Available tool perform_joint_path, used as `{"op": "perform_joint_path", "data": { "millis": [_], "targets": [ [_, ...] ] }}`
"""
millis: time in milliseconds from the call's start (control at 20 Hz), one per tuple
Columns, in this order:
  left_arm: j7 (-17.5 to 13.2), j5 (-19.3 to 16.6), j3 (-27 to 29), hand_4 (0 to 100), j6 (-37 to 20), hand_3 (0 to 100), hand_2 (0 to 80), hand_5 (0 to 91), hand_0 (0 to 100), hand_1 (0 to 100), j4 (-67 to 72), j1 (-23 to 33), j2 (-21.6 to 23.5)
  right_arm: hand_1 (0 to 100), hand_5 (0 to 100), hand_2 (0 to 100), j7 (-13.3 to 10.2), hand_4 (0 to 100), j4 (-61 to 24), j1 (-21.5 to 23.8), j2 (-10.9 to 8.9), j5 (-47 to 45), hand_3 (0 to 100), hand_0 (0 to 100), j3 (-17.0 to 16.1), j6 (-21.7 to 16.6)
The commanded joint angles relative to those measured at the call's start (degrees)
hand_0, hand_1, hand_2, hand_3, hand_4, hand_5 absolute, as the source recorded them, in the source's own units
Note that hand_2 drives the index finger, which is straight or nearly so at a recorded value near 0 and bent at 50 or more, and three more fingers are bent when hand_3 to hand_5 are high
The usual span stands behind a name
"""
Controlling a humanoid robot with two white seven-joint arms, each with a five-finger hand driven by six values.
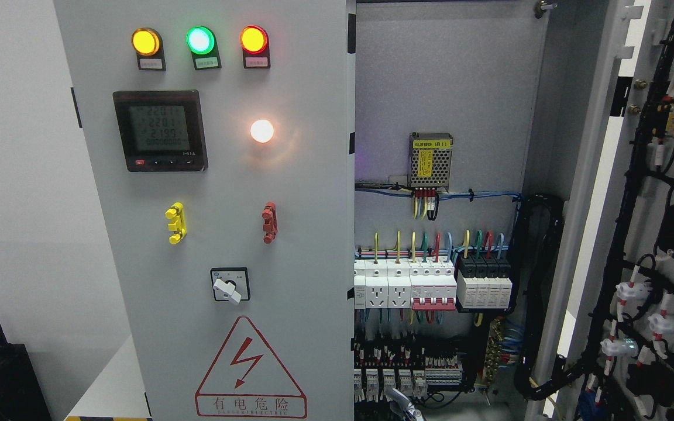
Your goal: Open door with both hands
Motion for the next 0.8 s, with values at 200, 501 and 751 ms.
{"op": "perform_joint_path", "data": {
  "millis": [200,501,751],
  "targets": [
    [0.0,0.0,1.4,3,0.0,0,0.0,0.0,0,0,0.0,0.0,0.0,0,0,0,0.0,0,4.5,-5.0,0.23,-0.1,0,0,-1.6,0.3],
    [0.0,0.0,1.4,3,0.0,0,0.0,0.0,0,0,0.0,0.0,0.0,0,0,0,0.0,0,7.0,-7.5,0.23,-0.2,0,0,-3.0,1.0],
    [0.0,0.0,1.4,3,0.0,0,0.0,0.0,0,0,0.0,0.0,0.0,0,0,0,0.0,0,9.9,-9.2,0.15,-2.2,0,0,-2.8,1.8]
  ]
}}
